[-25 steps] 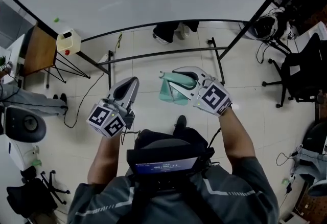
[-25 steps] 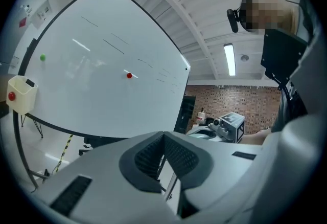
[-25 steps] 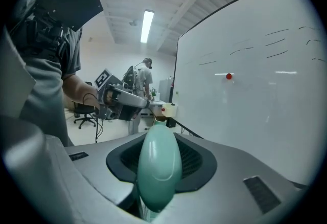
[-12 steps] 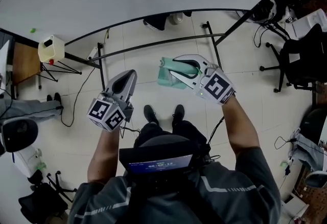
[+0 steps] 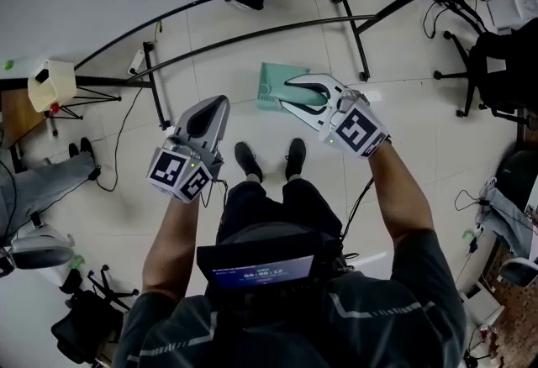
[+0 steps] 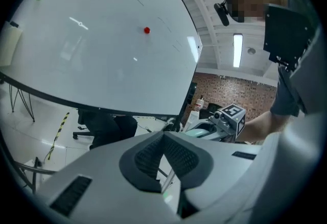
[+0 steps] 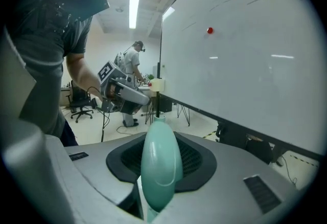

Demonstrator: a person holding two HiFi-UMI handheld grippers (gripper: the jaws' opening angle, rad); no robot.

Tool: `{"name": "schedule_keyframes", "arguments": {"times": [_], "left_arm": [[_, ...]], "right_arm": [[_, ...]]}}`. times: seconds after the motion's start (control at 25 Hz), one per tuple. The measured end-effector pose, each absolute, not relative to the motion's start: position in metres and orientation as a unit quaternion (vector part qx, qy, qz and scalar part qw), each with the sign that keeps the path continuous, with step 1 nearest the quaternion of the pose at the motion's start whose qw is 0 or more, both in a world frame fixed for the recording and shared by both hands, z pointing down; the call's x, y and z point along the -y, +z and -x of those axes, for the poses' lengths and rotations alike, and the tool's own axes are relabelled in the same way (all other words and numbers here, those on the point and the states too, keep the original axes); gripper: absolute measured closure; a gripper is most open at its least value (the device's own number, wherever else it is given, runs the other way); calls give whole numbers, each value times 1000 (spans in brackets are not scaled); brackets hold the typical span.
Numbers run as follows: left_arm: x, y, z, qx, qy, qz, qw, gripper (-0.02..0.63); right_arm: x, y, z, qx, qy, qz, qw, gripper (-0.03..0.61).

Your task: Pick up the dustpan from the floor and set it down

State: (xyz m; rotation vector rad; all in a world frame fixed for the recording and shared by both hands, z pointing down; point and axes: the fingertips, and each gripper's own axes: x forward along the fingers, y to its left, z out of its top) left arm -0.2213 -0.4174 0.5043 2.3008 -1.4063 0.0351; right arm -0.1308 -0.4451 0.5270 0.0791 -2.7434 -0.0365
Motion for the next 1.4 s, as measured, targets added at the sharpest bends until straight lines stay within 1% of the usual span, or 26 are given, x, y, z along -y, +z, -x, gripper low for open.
{"name": "schedule_keyframes", "arguments": {"times": [0.36,0.56,0.72,0.84,1.04,1.2,1.4], "left_arm": [[452,698,197,505,69,-818,266,591],[455,766,191,504,77,-813,281,591],[453,784,192,501,83,-813,286,591],[448,791,190,493,79,-816,291,591],[434,796,180,489,77,-810,315,591],[423,786,180,494,76,-806,319,591],[423,760,175,490,75,-812,310,591]], "right_arm": [[477,720,117,967,5,-50,252,442],[470,794,113,961,11,-50,272,442],[462,825,112,958,15,-40,284,440],[458,833,111,958,22,-41,283,440],[441,840,106,949,28,-18,315,436],[420,843,98,942,59,-8,331,437],[392,839,82,925,83,12,371,436]]}}
